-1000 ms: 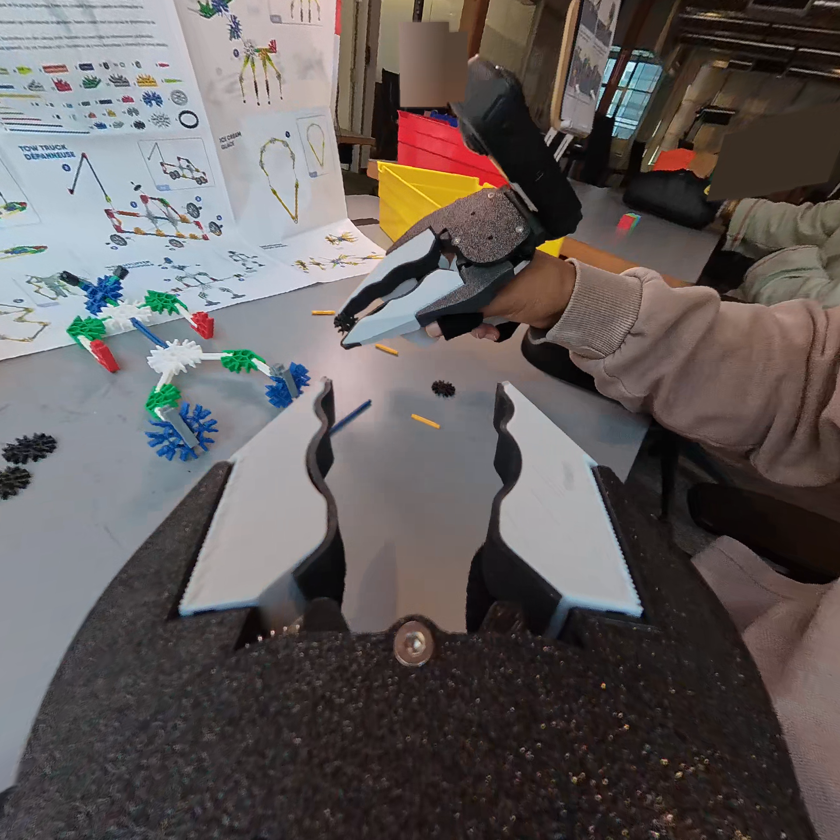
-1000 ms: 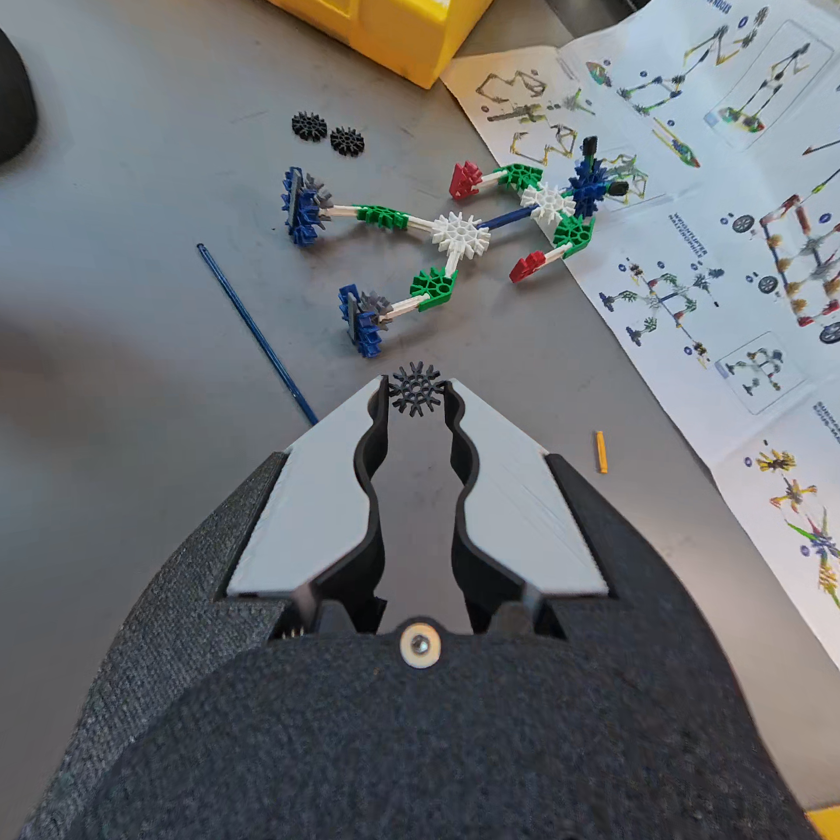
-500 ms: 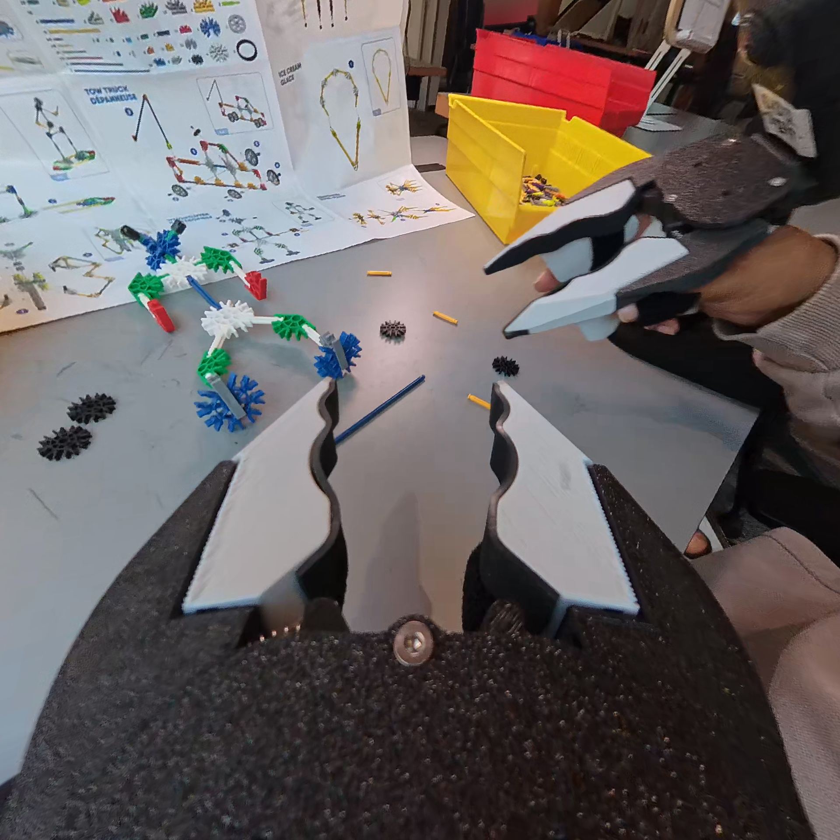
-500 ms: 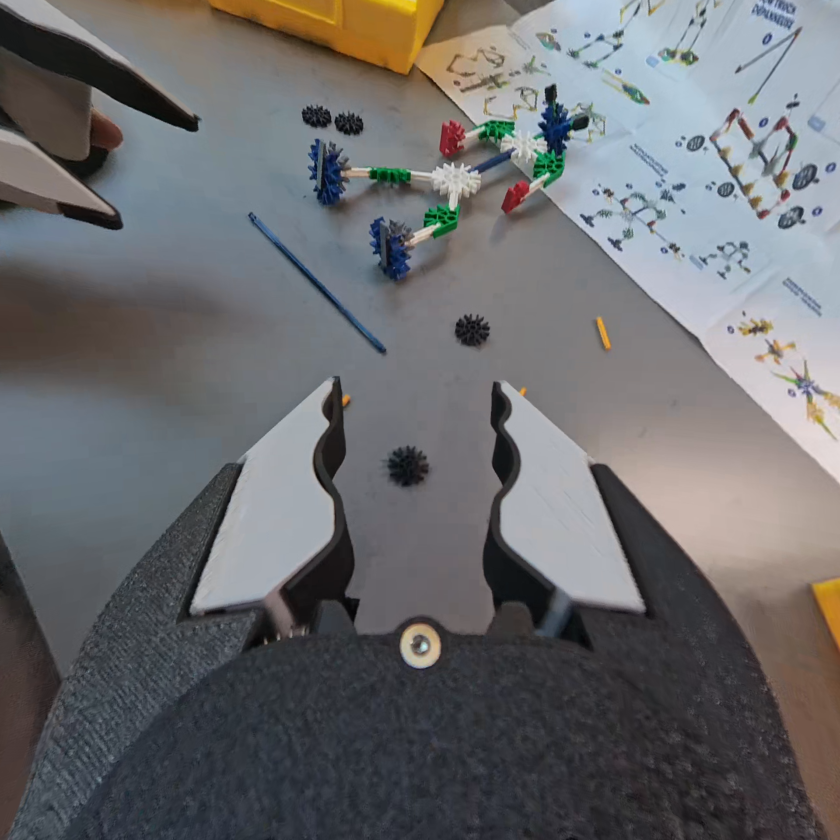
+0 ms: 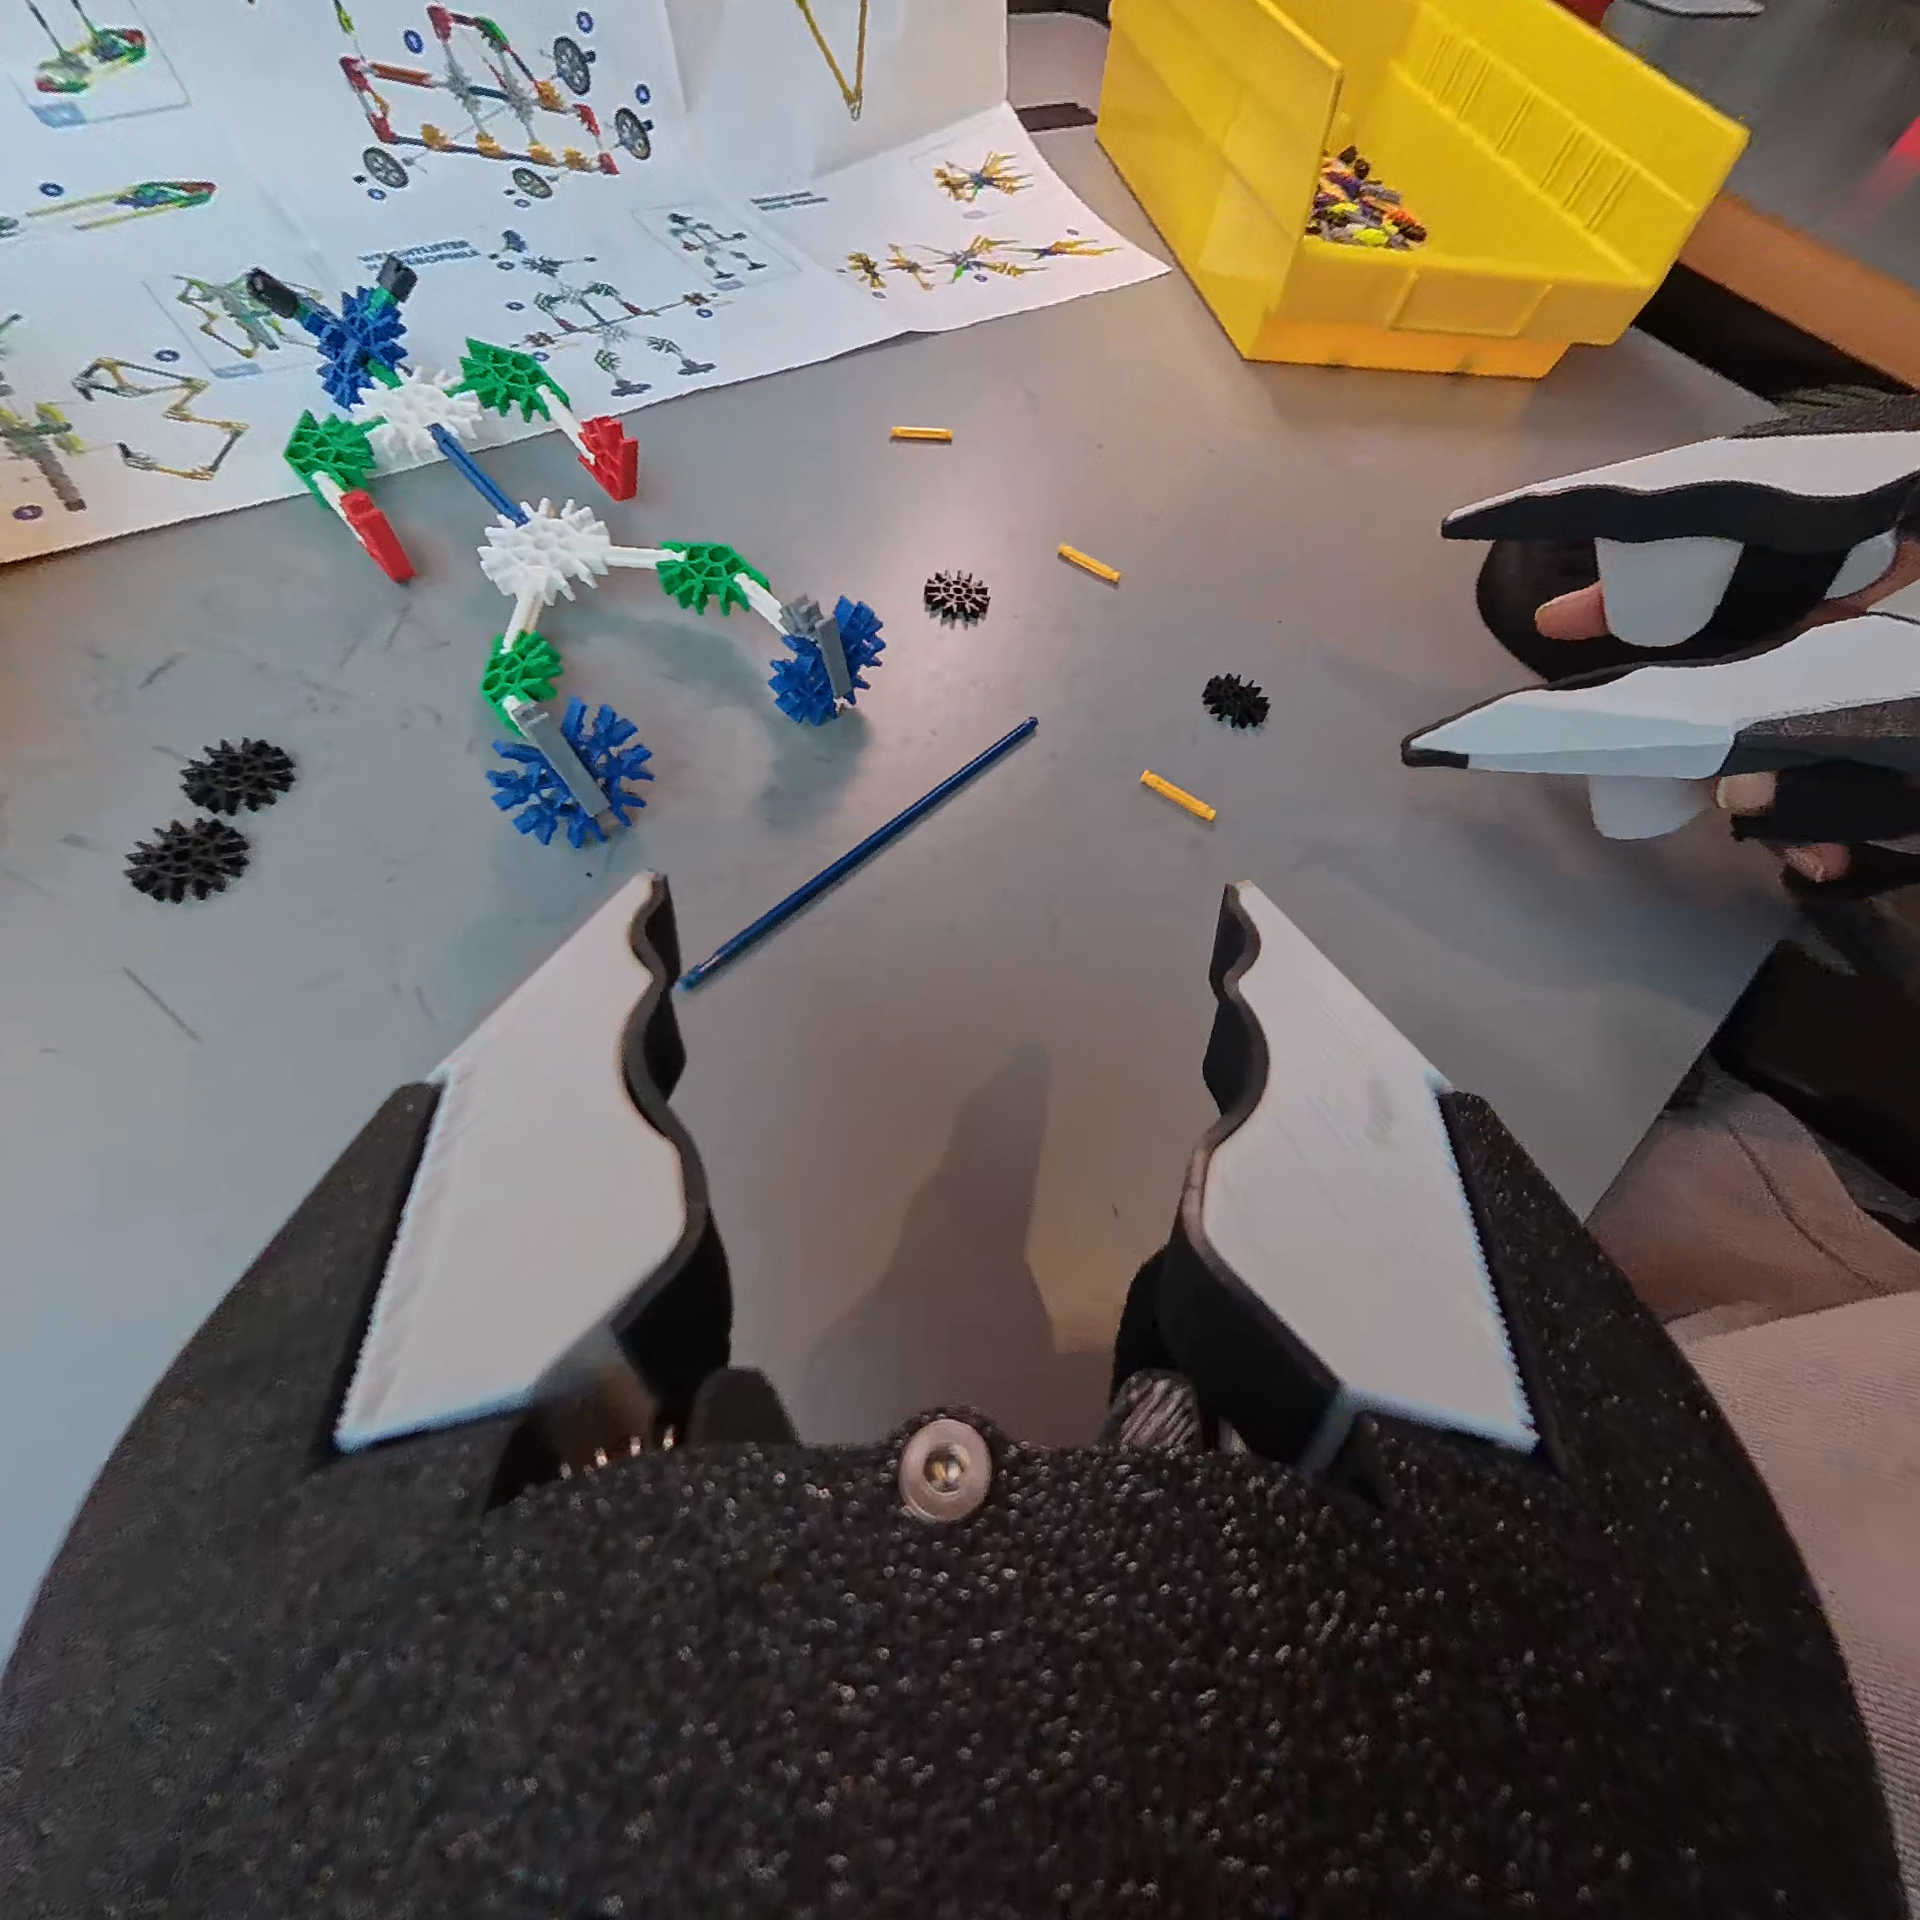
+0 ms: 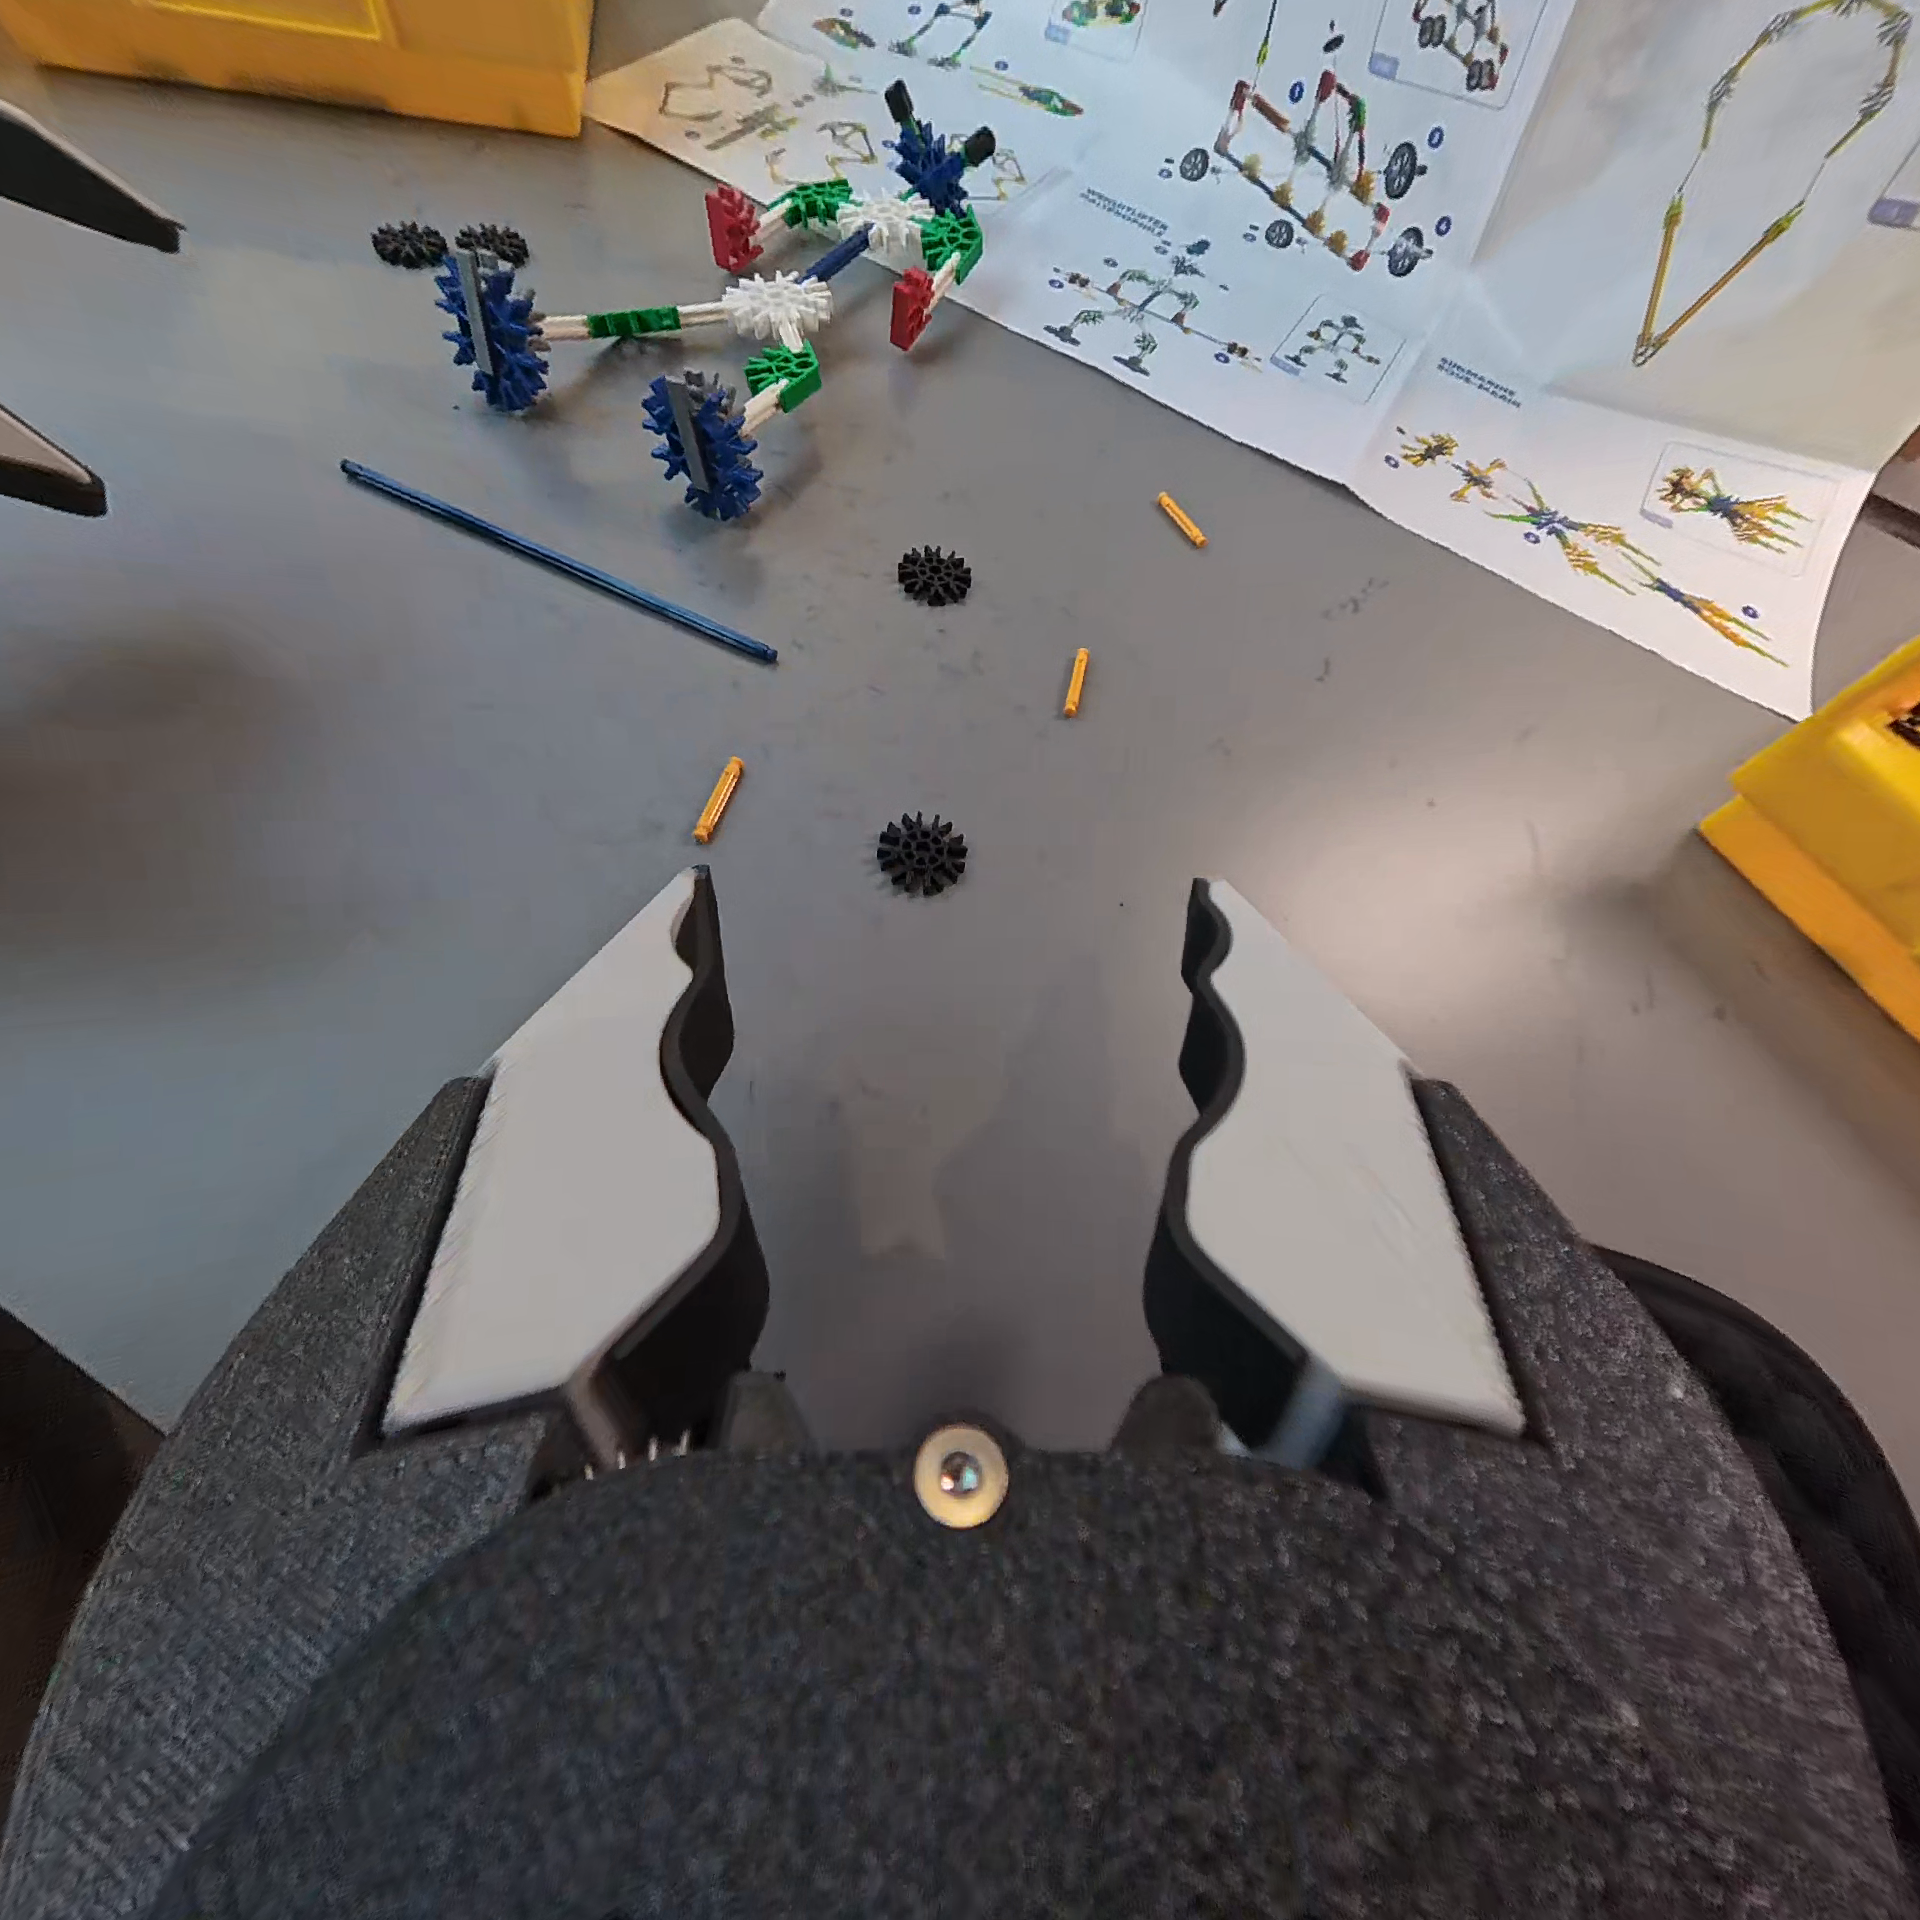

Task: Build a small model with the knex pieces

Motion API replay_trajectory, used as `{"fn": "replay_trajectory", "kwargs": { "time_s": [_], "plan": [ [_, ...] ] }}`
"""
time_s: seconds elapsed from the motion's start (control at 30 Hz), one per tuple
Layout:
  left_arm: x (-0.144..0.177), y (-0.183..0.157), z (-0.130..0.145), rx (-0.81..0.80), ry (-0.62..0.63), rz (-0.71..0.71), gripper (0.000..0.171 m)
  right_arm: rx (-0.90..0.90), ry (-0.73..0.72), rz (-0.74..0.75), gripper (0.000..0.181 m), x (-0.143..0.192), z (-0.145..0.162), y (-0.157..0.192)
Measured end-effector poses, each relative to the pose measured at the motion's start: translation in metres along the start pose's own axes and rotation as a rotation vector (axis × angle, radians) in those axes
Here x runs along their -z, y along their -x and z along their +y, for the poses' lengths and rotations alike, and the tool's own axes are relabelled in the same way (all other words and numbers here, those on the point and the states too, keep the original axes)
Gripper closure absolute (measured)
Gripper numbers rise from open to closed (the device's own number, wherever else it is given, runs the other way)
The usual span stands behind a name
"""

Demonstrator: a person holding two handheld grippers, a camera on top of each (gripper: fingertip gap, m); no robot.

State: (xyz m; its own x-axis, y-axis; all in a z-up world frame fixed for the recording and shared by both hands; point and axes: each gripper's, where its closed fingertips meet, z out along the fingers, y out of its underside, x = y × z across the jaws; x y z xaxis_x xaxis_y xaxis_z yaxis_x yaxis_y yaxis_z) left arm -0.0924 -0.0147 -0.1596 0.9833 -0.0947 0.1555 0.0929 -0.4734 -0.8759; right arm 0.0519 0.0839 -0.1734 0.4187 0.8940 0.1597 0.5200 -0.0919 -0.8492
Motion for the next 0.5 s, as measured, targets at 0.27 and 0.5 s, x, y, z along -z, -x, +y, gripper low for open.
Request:
{"fn": "replay_trajectory", "kwargs": {
  "time_s": [0.27, 0.5],
  "plan": [
    [0.019, -0.008, 0.000, -0.011, -0.083, -0.141, 0.061, -0.044, -0.038, -0.075, 0.093, 0.015, -0.001, 0.013],
    [0.050, -0.041, 0.000, -0.052, -0.201, -0.103, 0.060, -0.039, -0.056, -0.028, 0.110, 0.059, 0.021, 0.031]
  ]
}}
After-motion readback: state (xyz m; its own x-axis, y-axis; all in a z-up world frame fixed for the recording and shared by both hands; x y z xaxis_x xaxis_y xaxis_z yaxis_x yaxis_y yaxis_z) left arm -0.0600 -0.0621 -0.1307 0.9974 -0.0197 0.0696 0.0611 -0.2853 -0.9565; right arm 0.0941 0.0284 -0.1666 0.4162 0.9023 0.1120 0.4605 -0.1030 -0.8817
